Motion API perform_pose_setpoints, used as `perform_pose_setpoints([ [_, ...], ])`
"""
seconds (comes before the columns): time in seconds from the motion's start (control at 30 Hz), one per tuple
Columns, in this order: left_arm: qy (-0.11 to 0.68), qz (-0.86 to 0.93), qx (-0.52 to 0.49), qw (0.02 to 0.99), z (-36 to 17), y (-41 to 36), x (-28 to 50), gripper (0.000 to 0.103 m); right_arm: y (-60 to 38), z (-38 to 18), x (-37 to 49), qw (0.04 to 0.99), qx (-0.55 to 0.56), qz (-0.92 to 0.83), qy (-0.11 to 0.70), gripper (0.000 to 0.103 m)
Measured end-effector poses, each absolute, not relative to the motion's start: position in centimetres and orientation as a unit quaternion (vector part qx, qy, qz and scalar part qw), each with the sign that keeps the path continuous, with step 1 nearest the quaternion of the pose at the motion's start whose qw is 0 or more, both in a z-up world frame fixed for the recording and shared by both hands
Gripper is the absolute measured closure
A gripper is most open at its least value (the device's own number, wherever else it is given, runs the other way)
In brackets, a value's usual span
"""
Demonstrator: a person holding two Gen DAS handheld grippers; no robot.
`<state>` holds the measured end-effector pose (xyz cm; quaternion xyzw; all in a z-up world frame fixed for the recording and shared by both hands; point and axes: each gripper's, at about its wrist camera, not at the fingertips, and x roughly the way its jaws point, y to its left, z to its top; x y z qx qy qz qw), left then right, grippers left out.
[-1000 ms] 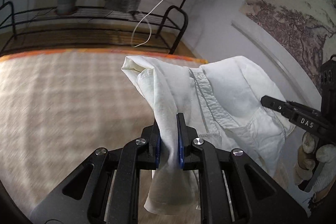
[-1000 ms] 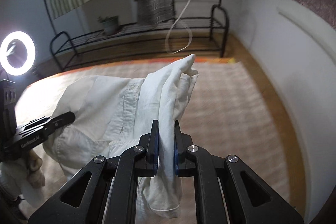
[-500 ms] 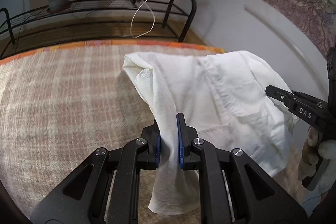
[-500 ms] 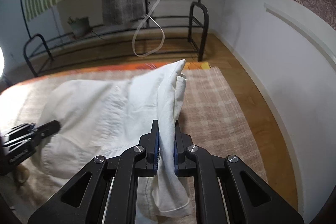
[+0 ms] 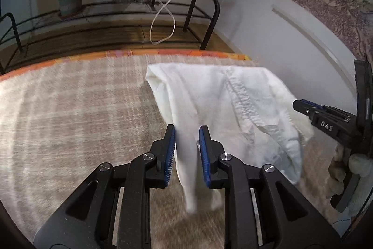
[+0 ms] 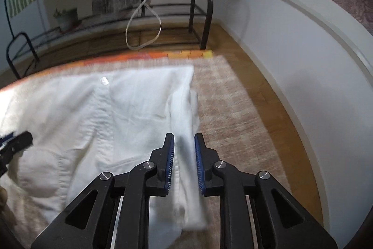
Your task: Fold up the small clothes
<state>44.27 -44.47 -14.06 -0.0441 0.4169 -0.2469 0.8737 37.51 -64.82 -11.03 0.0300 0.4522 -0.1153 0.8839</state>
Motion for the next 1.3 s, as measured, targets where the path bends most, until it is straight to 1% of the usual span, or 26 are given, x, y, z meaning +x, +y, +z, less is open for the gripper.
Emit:
perform_pose_setpoints([
  [0.27,0.364,-0.252,-0.042,0.896,-7.5,-40.7,38.4,0.085,-62.9,-3.6,32.6,0.908,0.048,-0.104,0.403,0.086],
  [0.5,0.324,-0.261,-0.048,0.908,-1.6,-36.7,30.8,0.085,-58.7,2.7,26.1,0.925,0.054,-0.083,0.366,0.086],
  [0.73,0.290,-0.280,-0.049,0.914,2.2,-31.9,22.2,0.085,-53.1,6.1,19.0,0.935,0.055,-0.066,0.345,0.086],
  [0.97,0.277,-0.292,-0.033,0.915,3.2,-27.6,15.2,0.085,-48.4,6.9,12.5,0.940,0.062,-0.071,0.329,0.086],
  [1.3,0.289,-0.291,-0.001,0.912,1.0,-22.3,10.2,0.085,-42.1,6.1,7.8,0.947,0.072,-0.074,0.305,0.086],
])
